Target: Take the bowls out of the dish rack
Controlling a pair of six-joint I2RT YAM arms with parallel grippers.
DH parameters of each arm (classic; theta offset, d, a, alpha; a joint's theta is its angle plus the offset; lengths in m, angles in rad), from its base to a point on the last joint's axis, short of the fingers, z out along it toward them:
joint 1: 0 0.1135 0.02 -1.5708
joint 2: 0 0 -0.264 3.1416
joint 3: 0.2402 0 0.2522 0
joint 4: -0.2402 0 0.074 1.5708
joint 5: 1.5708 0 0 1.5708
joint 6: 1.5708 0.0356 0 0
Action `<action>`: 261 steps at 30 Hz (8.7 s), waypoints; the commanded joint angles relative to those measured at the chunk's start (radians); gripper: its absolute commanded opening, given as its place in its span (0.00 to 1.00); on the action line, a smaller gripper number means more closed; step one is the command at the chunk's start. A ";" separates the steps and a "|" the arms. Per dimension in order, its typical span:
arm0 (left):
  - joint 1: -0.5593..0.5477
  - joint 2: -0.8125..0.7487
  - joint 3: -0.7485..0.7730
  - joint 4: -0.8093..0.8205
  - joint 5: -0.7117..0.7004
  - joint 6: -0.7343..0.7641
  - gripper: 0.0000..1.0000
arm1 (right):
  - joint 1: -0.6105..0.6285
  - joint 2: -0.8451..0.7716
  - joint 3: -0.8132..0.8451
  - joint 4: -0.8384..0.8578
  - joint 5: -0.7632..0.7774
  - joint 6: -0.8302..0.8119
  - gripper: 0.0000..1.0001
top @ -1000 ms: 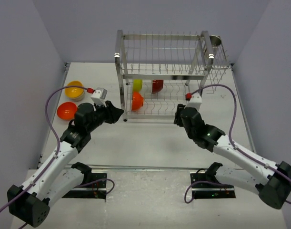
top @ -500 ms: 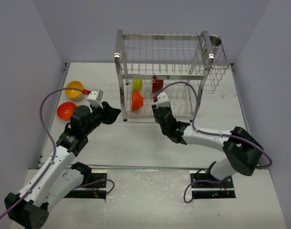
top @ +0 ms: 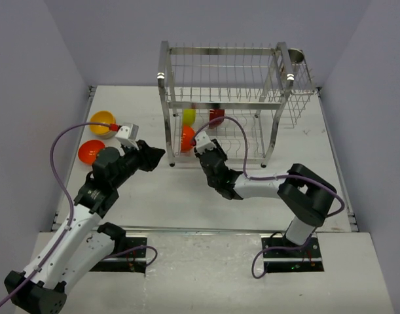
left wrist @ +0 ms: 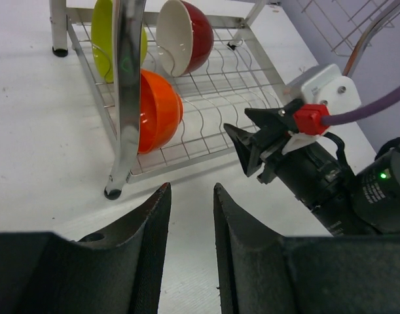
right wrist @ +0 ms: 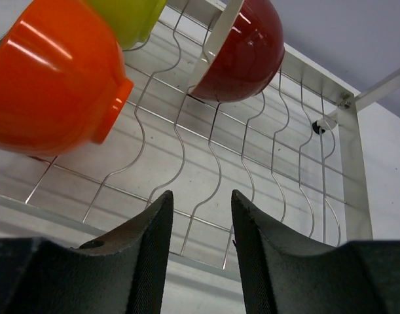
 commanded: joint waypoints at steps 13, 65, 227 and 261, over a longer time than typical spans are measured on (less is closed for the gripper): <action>-0.007 0.035 -0.023 0.035 0.102 -0.004 0.33 | 0.193 -0.369 -0.178 0.062 0.376 0.112 0.41; -0.558 1.209 0.347 1.018 -0.842 0.145 0.22 | -0.388 -1.159 -0.106 -0.917 -0.169 0.629 0.00; 0.283 1.433 0.884 0.345 0.786 -0.369 0.36 | -0.351 -1.259 -0.121 -0.929 -0.284 0.632 0.49; 0.258 1.487 0.819 0.533 0.806 -0.478 0.00 | -0.351 -1.262 -0.124 -0.929 -0.304 0.634 0.49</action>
